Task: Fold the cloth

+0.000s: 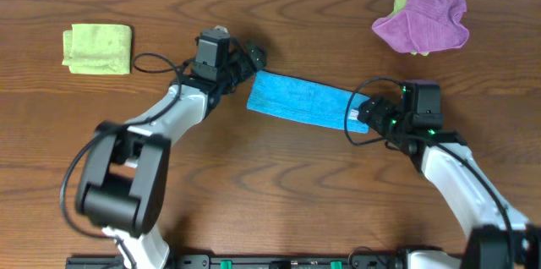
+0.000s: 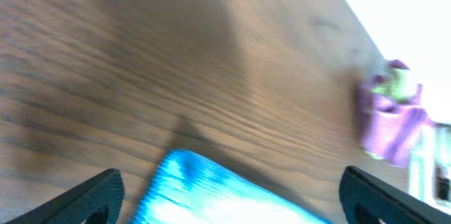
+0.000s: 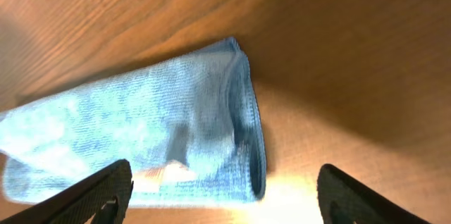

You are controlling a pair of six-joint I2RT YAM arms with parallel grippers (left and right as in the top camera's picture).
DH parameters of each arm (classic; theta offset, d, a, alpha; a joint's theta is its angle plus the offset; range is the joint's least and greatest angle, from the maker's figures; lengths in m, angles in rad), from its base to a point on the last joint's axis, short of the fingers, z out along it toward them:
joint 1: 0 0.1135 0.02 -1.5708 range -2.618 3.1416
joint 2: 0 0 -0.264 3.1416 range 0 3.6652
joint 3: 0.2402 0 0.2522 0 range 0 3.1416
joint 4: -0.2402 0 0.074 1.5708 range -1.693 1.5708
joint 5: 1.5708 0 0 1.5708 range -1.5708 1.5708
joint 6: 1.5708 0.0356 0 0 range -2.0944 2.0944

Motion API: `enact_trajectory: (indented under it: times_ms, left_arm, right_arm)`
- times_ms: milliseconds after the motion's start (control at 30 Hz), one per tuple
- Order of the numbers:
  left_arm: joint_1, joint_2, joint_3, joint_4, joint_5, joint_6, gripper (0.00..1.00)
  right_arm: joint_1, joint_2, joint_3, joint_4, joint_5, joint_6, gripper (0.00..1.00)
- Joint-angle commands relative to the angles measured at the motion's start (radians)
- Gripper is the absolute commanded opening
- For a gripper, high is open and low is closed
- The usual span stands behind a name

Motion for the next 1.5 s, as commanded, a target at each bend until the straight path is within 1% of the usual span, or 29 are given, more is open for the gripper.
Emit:
enact_trajectory:
  times_ms: [0, 67, 133, 167, 200, 233, 300, 333, 400, 500, 633, 800, 1000, 1167, 1467]
  left_arm:
    - [-0.002, -0.051, 0.027, -0.018, 0.086, 0.0, 0.85]
    - [-0.01, -0.05, 0.027, -0.021, 0.114, -0.034, 0.65]
    - [-0.02, -0.047, 0.027, -0.027, 0.117, -0.062, 0.51]
    - [-0.027, -0.043, 0.027, -0.028, 0.116, -0.066, 0.41]
    - [-0.032, -0.04, 0.027, -0.028, 0.115, -0.07, 0.36]
    - [-0.037, -0.037, 0.027, -0.027, 0.115, -0.073, 0.29]
    - [-0.047, -0.025, 0.027, -0.027, 0.108, -0.089, 0.17]
    - [-0.051, -0.018, 0.027, -0.023, 0.105, -0.09, 0.12]
    - [-0.06, 0.001, 0.027, -0.015, 0.096, -0.103, 0.06]
    - [-0.068, 0.041, 0.027, -0.012, 0.098, -0.133, 0.06]
    - [-0.072, 0.09, 0.027, -0.011, 0.1, -0.139, 0.06]
    - [-0.072, 0.131, 0.027, -0.013, 0.1, -0.139, 0.06]
    - [-0.072, 0.15, 0.027, -0.024, 0.096, -0.138, 0.06]
    - [-0.072, 0.157, 0.027, -0.079, 0.076, -0.133, 0.06]
    - [-0.074, 0.163, 0.027, -0.154, 0.048, -0.108, 0.06]
  right_arm:
    - [-0.003, -0.071, 0.015, -0.053, -0.014, 0.071, 0.86]
    - [-0.003, -0.106, 0.015, -0.097, -0.03, 0.083, 0.87]
    - [-0.003, -0.133, 0.015, -0.14, -0.047, 0.105, 0.89]
    - [-0.003, -0.146, 0.015, -0.159, -0.062, 0.109, 0.89]
    - [-0.003, -0.152, 0.015, -0.172, -0.076, 0.109, 0.9]
    - [-0.003, -0.158, 0.015, -0.189, -0.089, 0.113, 0.92]
    - [-0.003, -0.158, 0.015, -0.217, -0.099, 0.129, 0.99]
    - [-0.003, -0.157, 0.015, -0.23, -0.098, 0.137, 0.99]
    - [-0.003, -0.155, 0.015, -0.242, -0.098, 0.139, 0.99]
    - [-0.003, -0.149, 0.015, -0.242, -0.09, 0.139, 0.99]
    - [-0.003, -0.129, 0.015, -0.228, -0.04, 0.139, 0.99]
    - [-0.003, -0.062, 0.015, -0.154, -0.02, 0.139, 0.99]
    - [-0.003, 0.051, 0.015, -0.056, -0.058, 0.143, 0.99]
    - [-0.003, 0.094, 0.015, -0.028, -0.058, 0.165, 0.99]
    - [0.0, 0.109, 0.015, 0.006, -0.057, 0.178, 0.99]
